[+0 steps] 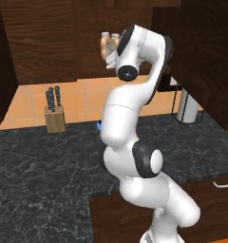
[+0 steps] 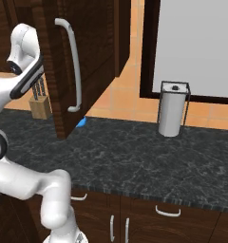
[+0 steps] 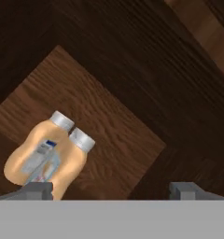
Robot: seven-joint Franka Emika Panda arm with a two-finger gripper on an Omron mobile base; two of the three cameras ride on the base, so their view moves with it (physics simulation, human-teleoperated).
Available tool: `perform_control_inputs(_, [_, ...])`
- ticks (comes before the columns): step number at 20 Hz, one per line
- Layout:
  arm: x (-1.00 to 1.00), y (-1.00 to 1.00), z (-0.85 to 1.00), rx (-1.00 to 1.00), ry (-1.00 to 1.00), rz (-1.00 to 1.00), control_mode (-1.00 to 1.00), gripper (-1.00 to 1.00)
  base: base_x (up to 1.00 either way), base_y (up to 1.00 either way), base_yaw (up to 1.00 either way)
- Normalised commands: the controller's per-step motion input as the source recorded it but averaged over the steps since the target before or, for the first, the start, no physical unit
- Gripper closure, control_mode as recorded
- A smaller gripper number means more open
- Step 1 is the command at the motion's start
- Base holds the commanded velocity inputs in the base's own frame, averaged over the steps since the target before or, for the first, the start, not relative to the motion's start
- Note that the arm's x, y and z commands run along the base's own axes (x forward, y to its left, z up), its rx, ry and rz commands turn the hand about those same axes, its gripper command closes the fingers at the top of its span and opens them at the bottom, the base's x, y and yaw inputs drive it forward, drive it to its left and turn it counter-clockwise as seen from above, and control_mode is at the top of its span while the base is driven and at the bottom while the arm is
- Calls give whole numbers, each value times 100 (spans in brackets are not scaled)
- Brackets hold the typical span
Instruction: Put the shaker and condiment bottle from the counter next to their counterparts in the cabinet.
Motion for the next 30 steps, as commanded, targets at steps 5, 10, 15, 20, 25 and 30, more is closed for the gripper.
perform_control_inputs(5, [-100, 35, 77, 13, 26, 0, -100, -100, 0, 0, 0])
perform_control_inputs(10, [-100, 46, 57, 10, 26, 0, -100, -100, 0, 0, 0])
perform_control_inputs(15, [-100, 50, 52, 10, 27, 0, -100, -100, 0, 0, 0])
perform_control_inputs(20, [-100, 57, 32, 8, 30, 0, -100, -100, 0, 0, 0])
perform_control_inputs(25, [-100, 58, 16, 6, 27, 0, -100, -100, 0, 0, 0])
perform_control_inputs(30, [-100, 57, 24, 7, 29, 0, -100, -100, 0, 0, 0])
